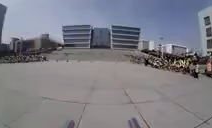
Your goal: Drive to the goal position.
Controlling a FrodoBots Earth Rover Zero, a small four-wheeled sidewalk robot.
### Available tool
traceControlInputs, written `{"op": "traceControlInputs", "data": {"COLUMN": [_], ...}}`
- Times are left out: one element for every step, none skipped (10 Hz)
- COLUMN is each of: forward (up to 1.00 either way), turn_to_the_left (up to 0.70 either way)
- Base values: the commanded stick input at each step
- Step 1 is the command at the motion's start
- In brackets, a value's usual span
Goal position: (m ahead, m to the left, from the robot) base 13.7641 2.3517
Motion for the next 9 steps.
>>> {"op": "traceControlInputs", "data": {"forward": [1.00, 1.00, 1.00, 1.00, 1.00, 1.00, 1.00, 1.00, 1.00], "turn_to_the_left": [0.00, 0.00, 0.00, 0.00, 0.00, 0.00, 0.00, 0.00, 0.00]}}
